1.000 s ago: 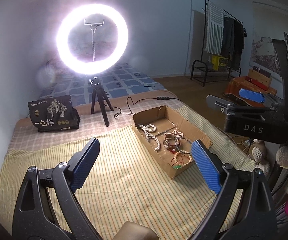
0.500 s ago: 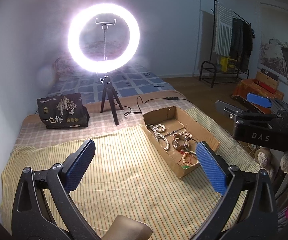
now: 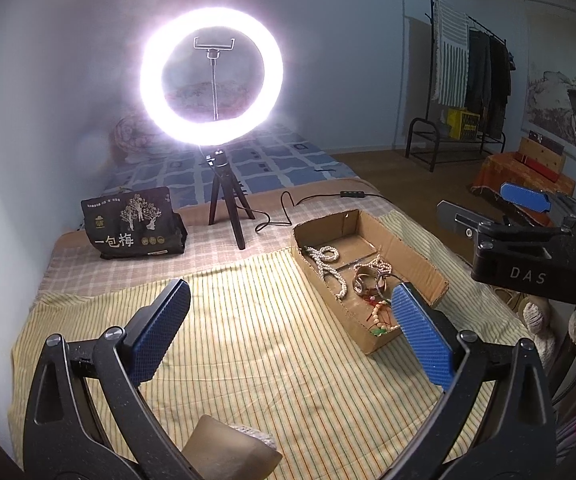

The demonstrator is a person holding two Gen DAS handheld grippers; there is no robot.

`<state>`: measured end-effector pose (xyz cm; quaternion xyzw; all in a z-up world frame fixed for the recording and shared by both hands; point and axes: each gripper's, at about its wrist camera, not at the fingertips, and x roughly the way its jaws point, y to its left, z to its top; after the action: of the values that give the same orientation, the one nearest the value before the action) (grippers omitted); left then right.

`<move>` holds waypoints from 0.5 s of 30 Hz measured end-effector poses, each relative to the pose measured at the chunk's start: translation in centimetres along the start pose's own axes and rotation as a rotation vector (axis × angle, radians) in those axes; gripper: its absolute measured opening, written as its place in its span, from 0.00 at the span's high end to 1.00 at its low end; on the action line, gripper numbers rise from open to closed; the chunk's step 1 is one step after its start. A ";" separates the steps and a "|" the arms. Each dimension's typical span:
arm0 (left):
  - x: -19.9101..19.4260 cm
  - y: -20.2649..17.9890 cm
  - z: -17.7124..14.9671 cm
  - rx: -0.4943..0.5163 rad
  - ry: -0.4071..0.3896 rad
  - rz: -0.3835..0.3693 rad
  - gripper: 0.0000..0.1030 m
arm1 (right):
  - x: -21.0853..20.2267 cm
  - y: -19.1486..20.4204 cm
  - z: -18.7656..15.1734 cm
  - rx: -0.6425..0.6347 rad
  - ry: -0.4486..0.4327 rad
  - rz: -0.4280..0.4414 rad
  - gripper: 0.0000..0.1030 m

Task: Organize jewelry

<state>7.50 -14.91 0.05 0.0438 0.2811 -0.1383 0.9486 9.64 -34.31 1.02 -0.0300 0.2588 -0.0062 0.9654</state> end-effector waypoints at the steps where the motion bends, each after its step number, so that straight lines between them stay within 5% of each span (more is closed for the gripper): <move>1: 0.0 -0.1 0.0 0.000 0.001 -0.003 0.01 | 0.0 0.0 0.0 0.001 0.000 0.000 0.00; 15: 0.1 0.1 0.0 -0.014 0.005 0.017 0.00 | 0.0 0.5 -0.2 -0.020 0.004 -0.001 0.00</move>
<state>7.62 -14.82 0.04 0.0398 0.2840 -0.1280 0.9494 9.60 -33.82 0.83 -0.0398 0.2610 -0.0041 0.9645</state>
